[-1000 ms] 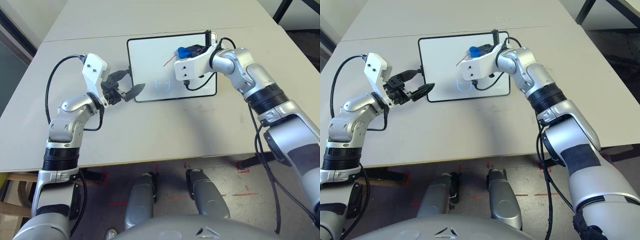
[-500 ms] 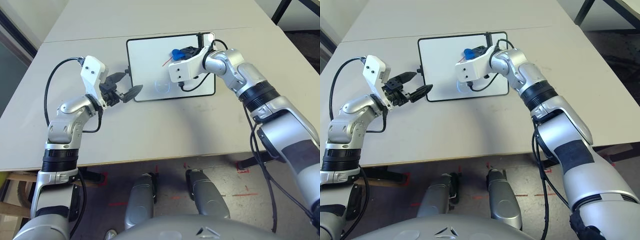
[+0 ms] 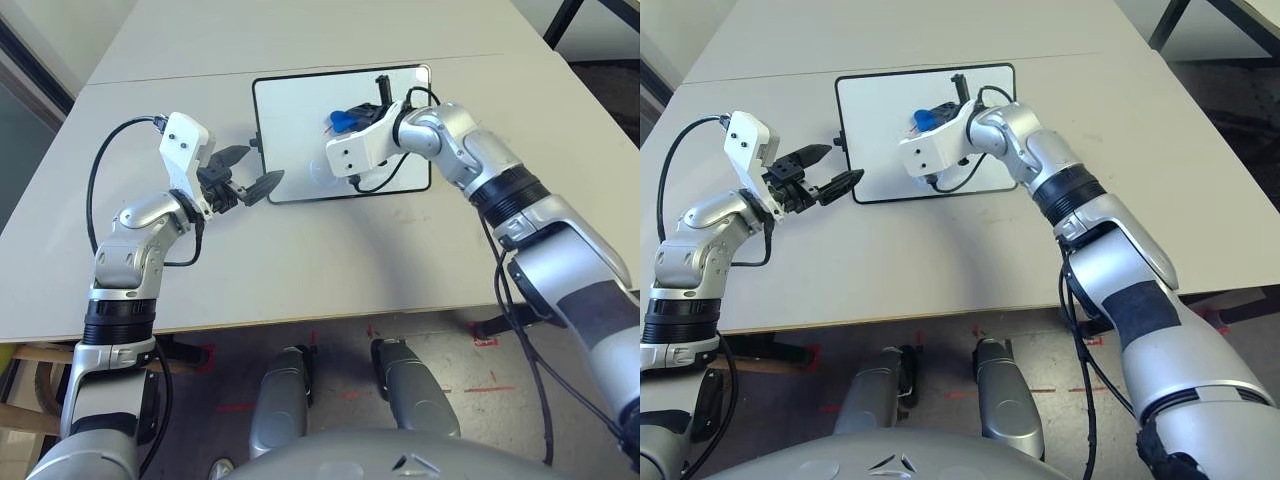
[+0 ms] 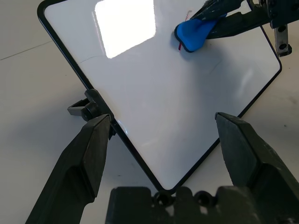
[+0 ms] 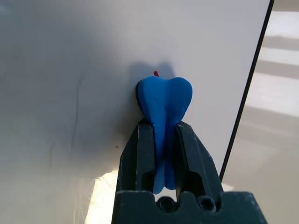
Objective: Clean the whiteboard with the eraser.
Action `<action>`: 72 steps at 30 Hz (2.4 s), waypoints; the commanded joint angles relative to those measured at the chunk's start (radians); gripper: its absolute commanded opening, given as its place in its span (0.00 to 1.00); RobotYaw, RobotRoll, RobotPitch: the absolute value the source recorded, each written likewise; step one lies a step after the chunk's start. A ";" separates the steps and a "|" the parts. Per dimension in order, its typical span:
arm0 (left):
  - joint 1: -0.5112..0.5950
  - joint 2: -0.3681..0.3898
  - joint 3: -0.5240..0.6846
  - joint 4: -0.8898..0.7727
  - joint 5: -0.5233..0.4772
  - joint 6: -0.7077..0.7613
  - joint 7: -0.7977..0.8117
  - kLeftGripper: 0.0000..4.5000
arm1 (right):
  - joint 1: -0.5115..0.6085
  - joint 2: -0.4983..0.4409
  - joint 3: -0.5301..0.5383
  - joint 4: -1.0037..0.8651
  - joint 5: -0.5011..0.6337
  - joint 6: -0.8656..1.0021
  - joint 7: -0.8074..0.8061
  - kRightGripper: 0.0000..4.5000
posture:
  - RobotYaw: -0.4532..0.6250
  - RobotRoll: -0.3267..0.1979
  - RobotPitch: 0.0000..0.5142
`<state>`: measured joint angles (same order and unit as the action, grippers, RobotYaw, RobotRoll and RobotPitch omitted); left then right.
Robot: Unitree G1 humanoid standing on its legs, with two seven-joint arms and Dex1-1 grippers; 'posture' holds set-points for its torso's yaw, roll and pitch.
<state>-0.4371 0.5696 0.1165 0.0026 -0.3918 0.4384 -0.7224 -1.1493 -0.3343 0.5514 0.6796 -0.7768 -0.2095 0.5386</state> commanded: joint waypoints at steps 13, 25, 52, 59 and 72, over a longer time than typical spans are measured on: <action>0.014 -0.007 -0.007 -0.041 0.002 0.021 0.022 1.00 | 0.020 0.018 0.030 -0.058 -0.002 0.043 0.059 0.08 | 0.33 0.62 0.36; -0.003 -0.019 -0.027 -0.023 0.010 0.024 0.022 1.00 | -0.014 -0.009 0.034 -0.052 -0.025 0.087 0.103 0.08 | 0.31 0.62 0.35; -0.006 -0.036 -0.034 -0.001 0.020 0.008 0.019 1.00 | -0.119 -0.096 0.040 0.110 -0.052 0.097 0.110 0.08 | 0.31 0.62 0.32; -0.012 -0.034 -0.035 0.011 0.022 0.002 0.016 1.00 | -0.122 -0.093 0.046 0.154 -0.047 0.075 0.078 0.08 | 0.30 0.62 0.32; -0.007 -0.033 -0.034 0.009 0.024 0.005 0.017 1.00 | -0.126 -0.035 0.053 0.167 -0.036 0.064 0.080 0.08 | 0.31 0.62 0.33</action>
<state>-0.4475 0.5327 0.0937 0.0138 -0.3801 0.4469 -0.7008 -1.2838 -0.3879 0.5780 0.8094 -0.8072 -0.1388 0.6069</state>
